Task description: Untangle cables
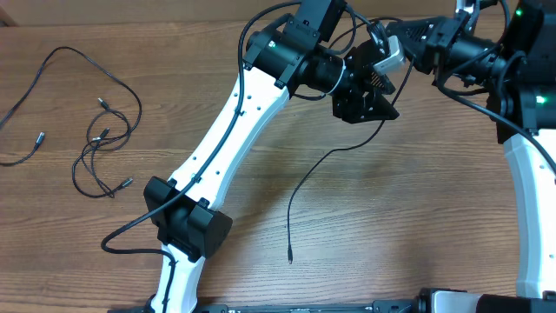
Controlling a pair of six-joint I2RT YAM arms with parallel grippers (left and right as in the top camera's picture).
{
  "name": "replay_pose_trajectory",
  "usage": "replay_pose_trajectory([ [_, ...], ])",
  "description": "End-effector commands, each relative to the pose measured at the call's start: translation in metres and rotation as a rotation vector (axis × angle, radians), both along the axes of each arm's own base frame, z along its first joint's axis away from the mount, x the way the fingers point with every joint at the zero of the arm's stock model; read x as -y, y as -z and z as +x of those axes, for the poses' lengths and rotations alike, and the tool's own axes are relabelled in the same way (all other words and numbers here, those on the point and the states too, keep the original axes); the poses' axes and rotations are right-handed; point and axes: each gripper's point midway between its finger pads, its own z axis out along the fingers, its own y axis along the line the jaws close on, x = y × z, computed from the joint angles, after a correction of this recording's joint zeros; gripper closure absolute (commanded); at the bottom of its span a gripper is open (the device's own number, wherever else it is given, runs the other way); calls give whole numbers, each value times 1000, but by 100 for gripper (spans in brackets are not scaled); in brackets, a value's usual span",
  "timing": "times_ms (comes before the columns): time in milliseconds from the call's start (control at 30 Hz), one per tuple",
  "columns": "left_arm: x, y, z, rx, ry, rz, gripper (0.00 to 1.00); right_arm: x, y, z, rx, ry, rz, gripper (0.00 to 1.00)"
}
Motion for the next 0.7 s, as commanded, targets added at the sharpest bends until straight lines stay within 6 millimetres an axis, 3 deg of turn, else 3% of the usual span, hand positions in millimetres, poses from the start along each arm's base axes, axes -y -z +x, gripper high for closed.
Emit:
replay_pose_trajectory([
  [0, 7, 5, -5, -79, 19, -11, 50, 8, -19, -2, 39, 8, 22, 96],
  [100, 8, -3, -9, -93, 52, -53, 55, 12, -24, 1, 48, 21, 35, 96],
  [167, 9, -7, -11, -109, 60, -70, 63, 12, -28, 2, 59, 24, 44, 97],
  [200, 10, -9, -10, -123, 56, -75, 69, 12, -30, 3, 71, 24, 44, 96],
  [267, 11, -11, -8, -155, 38, -76, 96, 13, -33, 4, 90, 29, 40, 96],
  [467, 2, -18, 11, -251, -59, -69, 96, 25, -32, 8, 96, 63, 28, 96],
  [667, -31, -35, 45, -308, -262, -48, 96, 61, -10, 18, 93, 187, -93, 96],
])
